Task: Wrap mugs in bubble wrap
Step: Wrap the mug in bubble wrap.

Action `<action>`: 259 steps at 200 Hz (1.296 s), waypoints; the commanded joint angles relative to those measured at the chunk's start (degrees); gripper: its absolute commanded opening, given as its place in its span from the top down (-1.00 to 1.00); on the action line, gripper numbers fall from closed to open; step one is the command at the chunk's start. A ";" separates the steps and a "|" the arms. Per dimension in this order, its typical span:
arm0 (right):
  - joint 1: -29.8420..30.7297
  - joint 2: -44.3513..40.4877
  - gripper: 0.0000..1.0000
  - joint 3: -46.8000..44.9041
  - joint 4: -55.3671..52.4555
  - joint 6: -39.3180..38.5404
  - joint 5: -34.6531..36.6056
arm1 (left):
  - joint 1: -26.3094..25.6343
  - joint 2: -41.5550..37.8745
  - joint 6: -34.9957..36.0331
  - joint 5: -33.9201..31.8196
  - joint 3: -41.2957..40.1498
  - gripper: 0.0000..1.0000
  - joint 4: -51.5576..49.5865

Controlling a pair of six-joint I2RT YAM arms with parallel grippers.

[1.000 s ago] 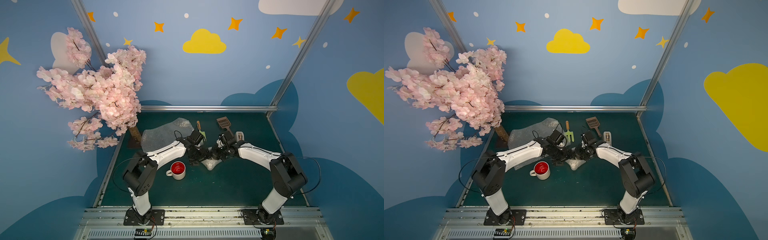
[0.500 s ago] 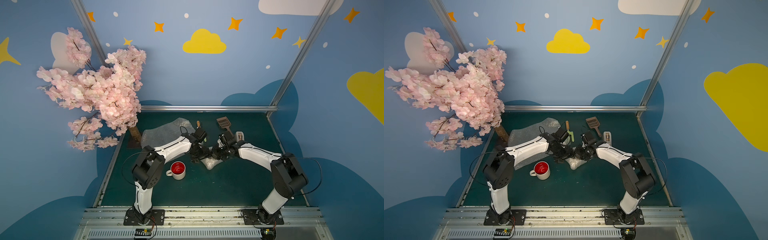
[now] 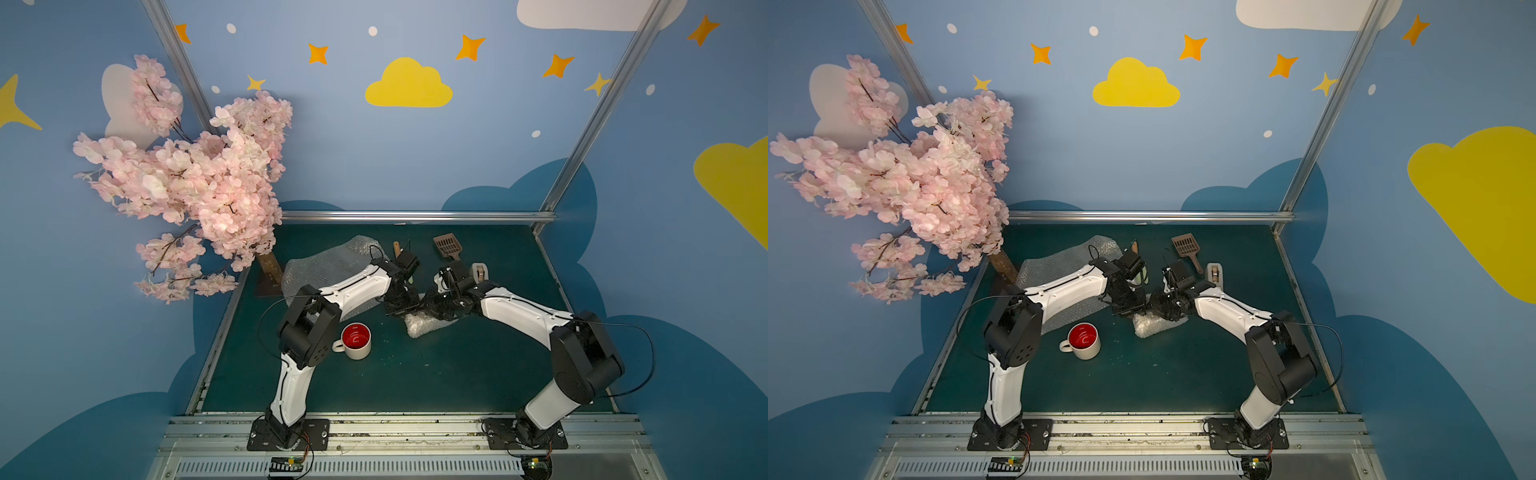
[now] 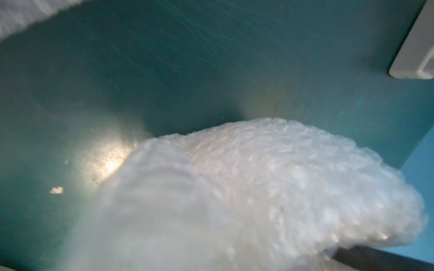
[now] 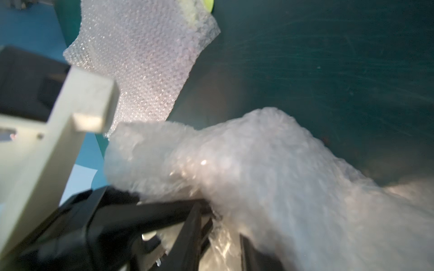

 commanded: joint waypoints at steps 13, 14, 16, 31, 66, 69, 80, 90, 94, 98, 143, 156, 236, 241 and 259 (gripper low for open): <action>0.40 -5.09 0.08 -0.29 -5.83 -5.89 0.30 | 1.26 4.68 4.60 -9.08 3.40 0.57 -6.52; 0.44 -5.26 0.06 -0.26 -5.85 -6.07 0.31 | 1.23 4.80 4.74 -9.16 3.55 0.58 -6.73; 0.40 -5.65 0.03 -0.25 -5.93 -6.36 0.24 | 1.22 4.93 5.08 -9.33 3.94 0.60 -7.15; 0.10 -8.14 -0.24 -0.06 -6.58 -8.54 -0.13 | 1.20 6.59 7.12 -10.32 7.41 0.74 -11.02; -2.40 -14.89 -0.49 -1.58 -6.66 -12.09 -2.41 | 1.28 9.14 11.29 -11.56 12.92 0.82 -16.40; -2.73 -15.52 -0.50 -1.90 -6.71 -12.01 -2.41 | 1.38 9.19 11.57 -11.60 13.13 0.82 -16.63; -3.90 -17.64 -0.51 -3.45 -5.96 -11.14 -2.19 | 1.37 9.35 12.53 -11.46 13.86 0.83 -17.07; -5.09 -19.62 -0.51 -4.86 -5.03 -11.17 -2.38 | 1.37 9.51 13.42 -11.49 14.38 0.83 -17.62; -5.59 -20.31 -0.51 -5.50 -4.61 -11.33 -2.78 | 1.37 9.57 13.69 -11.64 14.68 0.83 -18.01; -6.08 -21.03 -0.51 -6.03 -4.20 -11.74 -3.16 | 1.41 9.78 14.20 -11.69 15.03 0.83 -18.38; -10.16 -27.45 -0.46 -10.83 -2.91 -19.77 -6.77 | 1.54 10.55 17.65 -11.90 16.73 0.88 -20.84; -10.11 -27.01 -0.41 -11.12 -2.13 -21.48 -10.24 | 1.59 10.49 18.14 -11.27 16.95 0.88 -20.74; -4.88 -15.63 -0.35 -5.07 -3.61 -29.72 -7.80 | 1.54 9.76 21.27 -9.00 17.87 0.88 -21.11; -4.84 -15.06 -0.33 -4.91 -3.75 -30.03 -7.55 | 1.53 9.76 21.43 -8.77 17.86 0.88 -21.06; -4.71 -13.12 -0.32 -4.29 -3.88 -30.42 -6.62 | 1.46 9.50 21.75 -8.12 17.74 0.87 -20.53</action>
